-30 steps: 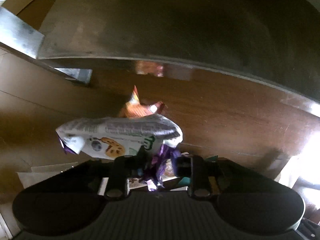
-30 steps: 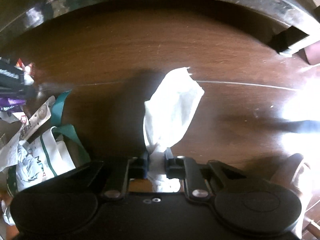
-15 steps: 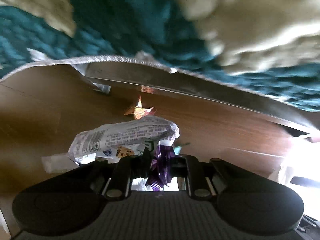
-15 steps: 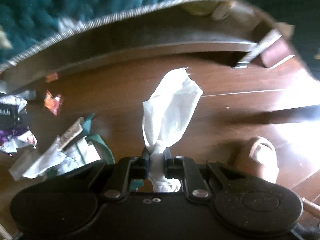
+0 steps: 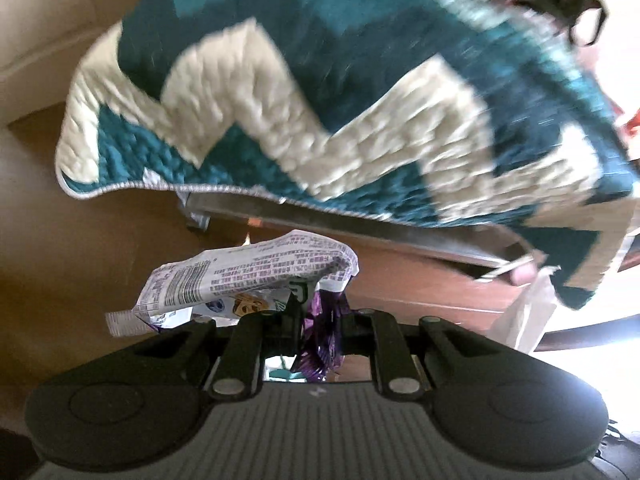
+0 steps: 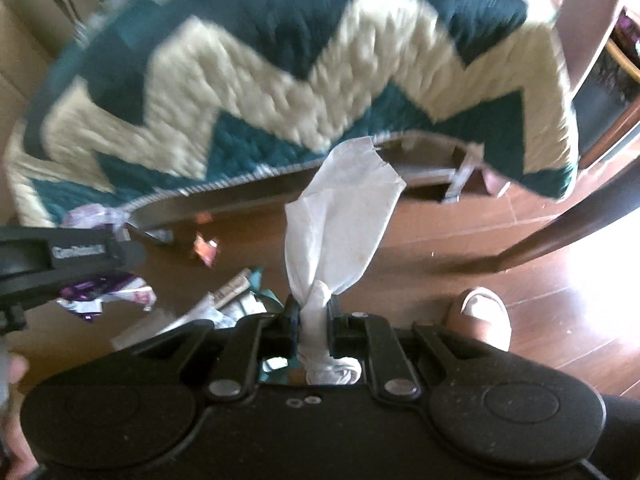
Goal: Collect trash
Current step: 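Lift and carry the snack wrapper and white tissue over the teal bin with both tools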
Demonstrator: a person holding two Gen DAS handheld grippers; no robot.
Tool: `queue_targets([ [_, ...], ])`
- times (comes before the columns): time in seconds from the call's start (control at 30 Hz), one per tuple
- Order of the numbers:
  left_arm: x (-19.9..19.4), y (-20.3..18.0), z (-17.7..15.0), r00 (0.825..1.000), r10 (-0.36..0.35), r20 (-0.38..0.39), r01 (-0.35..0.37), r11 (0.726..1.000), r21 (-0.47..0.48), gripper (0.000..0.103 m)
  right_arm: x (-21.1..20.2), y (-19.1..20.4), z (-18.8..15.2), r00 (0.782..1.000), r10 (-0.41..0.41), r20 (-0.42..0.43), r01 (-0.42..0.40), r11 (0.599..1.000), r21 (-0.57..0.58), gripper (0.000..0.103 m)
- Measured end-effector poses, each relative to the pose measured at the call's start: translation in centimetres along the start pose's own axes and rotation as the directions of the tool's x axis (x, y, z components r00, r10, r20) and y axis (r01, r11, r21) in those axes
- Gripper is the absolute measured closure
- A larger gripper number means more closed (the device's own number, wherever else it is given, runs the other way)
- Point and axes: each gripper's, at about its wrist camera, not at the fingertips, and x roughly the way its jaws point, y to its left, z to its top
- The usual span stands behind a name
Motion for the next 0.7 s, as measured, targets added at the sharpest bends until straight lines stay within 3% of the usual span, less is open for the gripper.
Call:
queue_targets([
  [0.17, -6.8, -2.1, -1.0, 0.993, -0.082, 0.088, 0.077, 0.996, 0.052, 0.089, -7.3, 0.2, -0.7, 0.992, 0.032, 0.123, -0.029, 0.999, -0.030, 0.091],
  [0.3, -12.2, -4.1, -1.5, 0.975, -0.157, 0.156, 0.139, 0.983, 0.116, 0.089, -12.7, -0.4, -0.8, 0.976, 0.037, 0.214, -0.023, 0.998, -0.066, 0.091],
  [0.47, -18.9, -7.1, -1.9, 0.935, -0.257, 0.243, 0.204, 0.953, 0.222, 0.089, -20.2, -2.2, -0.5, 0.934, 0.023, 0.357, 0.013, 0.995, -0.097, 0.091],
  [0.7, -26.9, -12.1, -2.3, 0.862, -0.392, 0.322, 0.269, 0.892, 0.363, 0.089, -28.8, -5.8, -0.5, 0.862, -0.019, 0.507, 0.078, 0.992, -0.096, 0.091],
])
